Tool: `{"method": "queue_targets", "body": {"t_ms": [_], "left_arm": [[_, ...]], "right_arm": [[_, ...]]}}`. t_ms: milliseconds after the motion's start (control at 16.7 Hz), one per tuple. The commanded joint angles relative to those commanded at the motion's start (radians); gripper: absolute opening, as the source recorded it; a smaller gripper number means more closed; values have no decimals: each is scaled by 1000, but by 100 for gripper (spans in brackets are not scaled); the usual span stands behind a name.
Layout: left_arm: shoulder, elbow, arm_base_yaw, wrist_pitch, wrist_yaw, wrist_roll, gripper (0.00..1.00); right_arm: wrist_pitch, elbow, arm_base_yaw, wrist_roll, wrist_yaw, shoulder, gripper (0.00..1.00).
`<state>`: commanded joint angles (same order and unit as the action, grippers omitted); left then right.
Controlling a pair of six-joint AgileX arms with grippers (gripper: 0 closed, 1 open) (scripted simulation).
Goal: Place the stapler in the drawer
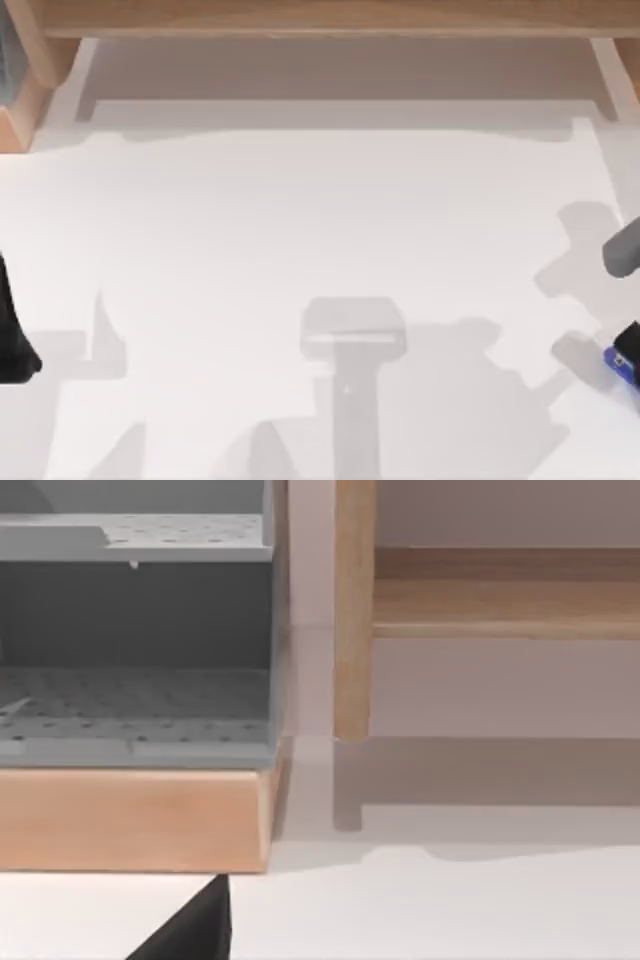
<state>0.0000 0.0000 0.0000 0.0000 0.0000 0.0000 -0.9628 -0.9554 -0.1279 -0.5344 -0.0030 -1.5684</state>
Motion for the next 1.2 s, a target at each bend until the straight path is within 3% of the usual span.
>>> {"method": "queue_targets", "body": {"t_ms": [360, 660, 1200], "left_arm": [[0, 0, 0, 0, 0, 0, 100], [0, 0, 0, 0, 0, 0, 100], [0, 0, 0, 0, 0, 0, 100]], "right_arm": [[240, 126, -4, 4, 0, -105, 100], [263, 141, -4, 5, 0, -118, 100], [263, 141, -4, 5, 0, -118, 32]]}}
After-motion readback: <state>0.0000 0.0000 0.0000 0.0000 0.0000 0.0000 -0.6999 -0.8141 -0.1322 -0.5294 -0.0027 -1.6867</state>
